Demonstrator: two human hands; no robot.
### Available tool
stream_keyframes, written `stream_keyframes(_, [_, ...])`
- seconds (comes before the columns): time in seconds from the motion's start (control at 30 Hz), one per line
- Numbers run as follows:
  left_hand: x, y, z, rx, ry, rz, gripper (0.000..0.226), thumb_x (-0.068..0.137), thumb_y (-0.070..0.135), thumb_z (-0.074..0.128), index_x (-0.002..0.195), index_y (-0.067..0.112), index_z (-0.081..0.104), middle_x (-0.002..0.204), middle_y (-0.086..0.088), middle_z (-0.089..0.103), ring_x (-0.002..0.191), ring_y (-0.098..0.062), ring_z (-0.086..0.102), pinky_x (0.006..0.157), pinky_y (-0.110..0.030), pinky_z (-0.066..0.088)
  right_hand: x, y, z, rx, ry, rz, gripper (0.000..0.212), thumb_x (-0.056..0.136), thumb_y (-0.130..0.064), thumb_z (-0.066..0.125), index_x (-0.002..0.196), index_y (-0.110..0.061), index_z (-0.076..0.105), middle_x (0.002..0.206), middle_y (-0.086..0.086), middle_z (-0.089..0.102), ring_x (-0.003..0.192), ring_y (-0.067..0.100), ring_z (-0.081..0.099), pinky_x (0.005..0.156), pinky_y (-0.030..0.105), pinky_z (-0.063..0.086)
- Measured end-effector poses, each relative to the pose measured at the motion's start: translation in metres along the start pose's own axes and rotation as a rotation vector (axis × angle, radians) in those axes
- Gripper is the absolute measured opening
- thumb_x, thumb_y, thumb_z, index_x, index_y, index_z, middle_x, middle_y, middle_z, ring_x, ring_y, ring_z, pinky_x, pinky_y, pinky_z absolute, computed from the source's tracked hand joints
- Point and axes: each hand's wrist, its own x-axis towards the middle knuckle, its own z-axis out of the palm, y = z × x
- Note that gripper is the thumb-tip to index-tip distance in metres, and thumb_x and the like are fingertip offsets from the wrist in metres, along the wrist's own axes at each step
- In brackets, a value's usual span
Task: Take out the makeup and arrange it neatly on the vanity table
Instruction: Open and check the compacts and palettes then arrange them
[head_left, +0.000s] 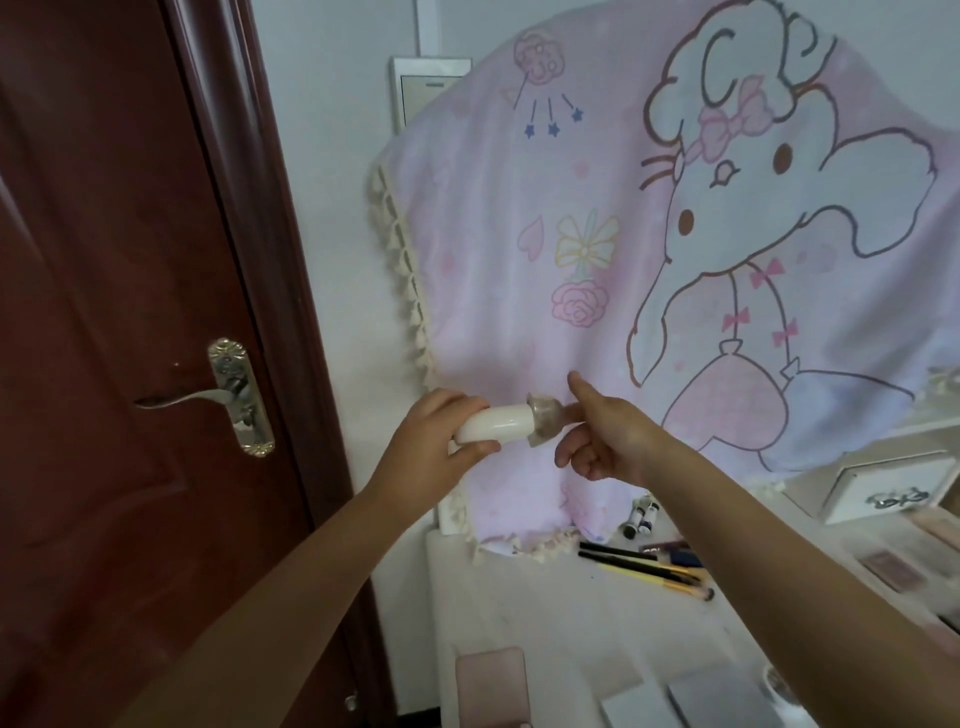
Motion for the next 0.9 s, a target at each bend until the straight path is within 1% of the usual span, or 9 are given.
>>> stream_keyframes(0.1, [-0.005, 0.0, 0.002, 0.034, 0.012, 0.043, 0.036, 0.073, 0.013, 0.075, 0.106, 0.005, 0.065, 0.103, -0.007, 0.057, 0.093, -0.013, 0.046, 0.083, -0.024, 0.038, 0.001, 0.0, 0.003, 0.145, -0.038, -0.011, 0.03, 0.092, -0.033, 0.048, 0.082, -0.008, 0.059, 0.052, 0.008, 0.066, 0.039, 0.013, 0.056, 0.04, 0.017, 0.043])
stream_keyframes(0.17, [-0.008, -0.003, 0.002, 0.014, -0.006, 0.009, 0.036, 0.074, 0.014, 0.075, 0.107, 0.006, 0.065, 0.102, -0.003, 0.056, 0.093, -0.012, 0.048, 0.082, -0.024, 0.041, 0.002, 0.001, 0.002, 0.193, -0.085, -0.077, 0.01, 0.089, -0.013, 0.054, 0.087, -0.008, 0.063, 0.064, 0.009, 0.069, 0.052, 0.014, 0.065, 0.049, 0.02, 0.052])
stream_keyframes(0.23, [-0.011, -0.004, 0.004, -0.07, -0.023, -0.084, 0.034, 0.075, 0.016, 0.074, 0.108, 0.009, 0.065, 0.096, 0.007, 0.053, 0.09, -0.011, 0.051, 0.079, -0.02, 0.047, 0.004, 0.006, -0.002, 0.181, -0.103, -0.199, 0.021, 0.083, 0.006, 0.055, 0.089, -0.012, 0.064, 0.076, 0.007, 0.068, 0.066, 0.016, 0.067, 0.064, 0.024, 0.057])
stream_keyframes(0.33, [-0.017, -0.005, 0.008, -0.183, -0.009, -0.233, 0.025, 0.077, 0.016, 0.072, 0.101, 0.014, 0.066, 0.084, 0.02, 0.052, 0.08, -0.001, 0.053, 0.071, -0.005, 0.043, 0.005, 0.014, -0.007, 0.129, -0.12, -0.404, 0.047, 0.075, 0.023, 0.051, 0.094, -0.019, 0.062, 0.082, 0.0, 0.071, 0.08, 0.015, 0.066, 0.076, 0.024, 0.054])
stream_keyframes(0.4, [-0.024, -0.006, 0.013, -0.344, -0.041, -0.366, 0.013, 0.08, 0.014, 0.068, 0.092, 0.018, 0.066, 0.083, 0.015, 0.058, 0.08, -0.004, 0.056, 0.071, -0.007, 0.047, 0.004, 0.02, -0.007, 0.092, -0.14, -0.506, 0.052, 0.074, 0.026, 0.049, 0.089, -0.02, 0.067, 0.081, -0.006, 0.074, 0.082, 0.008, 0.067, 0.076, 0.019, 0.053])
stream_keyframes(0.5, [-0.033, -0.003, 0.019, -0.704, -0.12, -0.592, 0.011, 0.085, 0.013, 0.062, 0.084, 0.023, 0.064, 0.092, -0.008, 0.065, 0.086, -0.022, 0.064, 0.065, -0.027, 0.058, 0.004, 0.03, -0.006, 0.056, -0.128, -0.555, 0.061, 0.075, 0.028, 0.044, 0.066, -0.023, 0.074, 0.083, -0.009, 0.073, 0.088, 0.005, 0.067, 0.082, 0.019, 0.052])
stream_keyframes(0.57, [-0.039, -0.001, 0.024, -0.807, -0.144, -0.673, 0.008, 0.087, 0.013, 0.06, 0.085, 0.02, 0.065, 0.096, -0.014, 0.065, 0.083, -0.022, 0.066, 0.06, -0.025, 0.057, 0.004, 0.037, -0.004, 0.093, -0.122, -0.545, 0.064, 0.074, 0.031, 0.037, 0.056, -0.019, 0.073, 0.087, -0.006, 0.072, 0.088, 0.008, 0.066, 0.081, 0.02, 0.051])
stream_keyframes(0.7, [-0.055, -0.002, 0.04, -0.915, -0.149, -0.806, 0.007, 0.087, 0.016, 0.058, 0.087, 0.013, 0.064, 0.097, -0.013, 0.064, 0.084, -0.02, 0.065, 0.058, -0.024, 0.056, 0.007, 0.055, -0.002, 0.29, -0.136, -0.409, 0.056, 0.076, 0.025, 0.033, 0.05, -0.011, 0.067, 0.084, 0.002, 0.073, 0.09, 0.018, 0.065, 0.081, 0.026, 0.053])
stream_keyframes(0.9, [-0.093, -0.002, 0.071, -0.914, -0.148, -0.986, 0.007, 0.087, 0.015, 0.058, 0.084, 0.013, 0.064, 0.091, -0.006, 0.063, 0.082, -0.016, 0.063, 0.056, -0.024, 0.057, 0.022, 0.105, 0.0, 0.42, -0.132, -0.111, 0.028, 0.081, 0.016, 0.049, 0.064, -0.004, 0.056, 0.078, 0.004, 0.072, 0.064, 0.015, 0.067, 0.06, 0.019, 0.055])
